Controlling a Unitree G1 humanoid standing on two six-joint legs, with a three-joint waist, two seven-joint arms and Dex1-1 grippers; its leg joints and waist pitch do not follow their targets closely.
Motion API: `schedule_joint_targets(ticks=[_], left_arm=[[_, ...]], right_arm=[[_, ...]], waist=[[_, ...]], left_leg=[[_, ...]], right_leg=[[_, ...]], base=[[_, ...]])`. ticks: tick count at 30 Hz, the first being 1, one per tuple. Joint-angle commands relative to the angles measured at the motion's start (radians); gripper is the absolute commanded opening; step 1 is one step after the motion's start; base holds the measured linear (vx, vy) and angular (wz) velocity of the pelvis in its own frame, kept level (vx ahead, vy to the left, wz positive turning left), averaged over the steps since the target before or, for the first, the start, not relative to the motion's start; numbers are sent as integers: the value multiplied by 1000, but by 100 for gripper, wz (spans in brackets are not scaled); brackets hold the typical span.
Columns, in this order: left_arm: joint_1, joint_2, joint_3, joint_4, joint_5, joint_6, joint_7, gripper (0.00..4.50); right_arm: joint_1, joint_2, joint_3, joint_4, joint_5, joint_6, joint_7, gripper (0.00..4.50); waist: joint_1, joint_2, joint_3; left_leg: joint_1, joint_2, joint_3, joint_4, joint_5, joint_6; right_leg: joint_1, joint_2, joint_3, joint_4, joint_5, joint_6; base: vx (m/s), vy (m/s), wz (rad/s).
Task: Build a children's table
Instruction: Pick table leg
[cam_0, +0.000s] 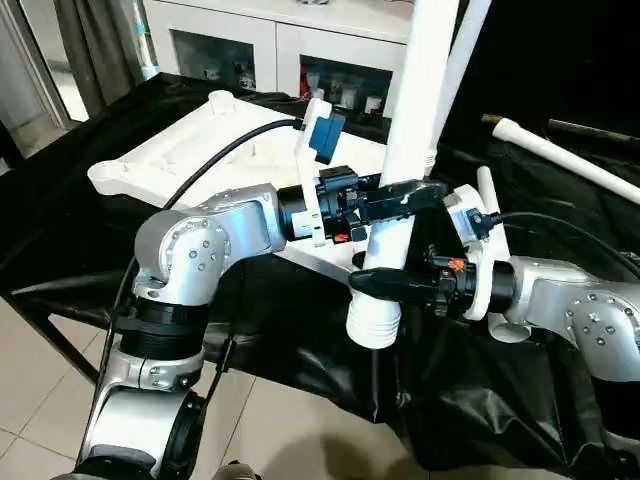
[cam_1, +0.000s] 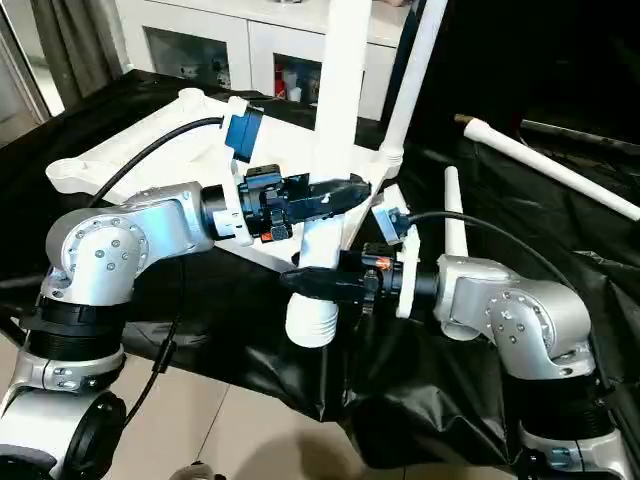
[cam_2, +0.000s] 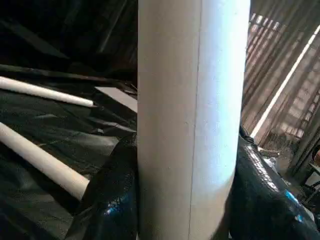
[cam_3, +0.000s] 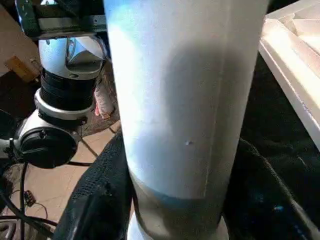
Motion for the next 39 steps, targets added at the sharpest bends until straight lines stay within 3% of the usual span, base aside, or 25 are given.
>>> schedule_joint_targets(ticks=[1,21,39], left_arm=[[-25,-7,5,-12,-15,-4,-3,187],[-33,-10,10,-3,-15,-24,-5,186],[-23,8,-30,-9,38,-72,-10,186]], right_arm=[[-8,-14,7,15,-3,3,2,194],[-2,-20,18,4,-26,-30,12,191],[-6,-22,50,25,-106,-99,-13,191]], waist=[[4,-2,-75],[5,-2,-77],[4,-1,-77]], left_leg=[[0,16,-1,-61,-101,10],[1,17,-1,-60,-99,10],[1,17,-2,-60,-103,11]], right_leg=[[67,-73,47,-78,-371,-40],[68,-73,47,-76,-353,-50],[69,-73,47,-74,-350,-55]], base=[[0,0,0],[0,0,0],[0,0,0]])
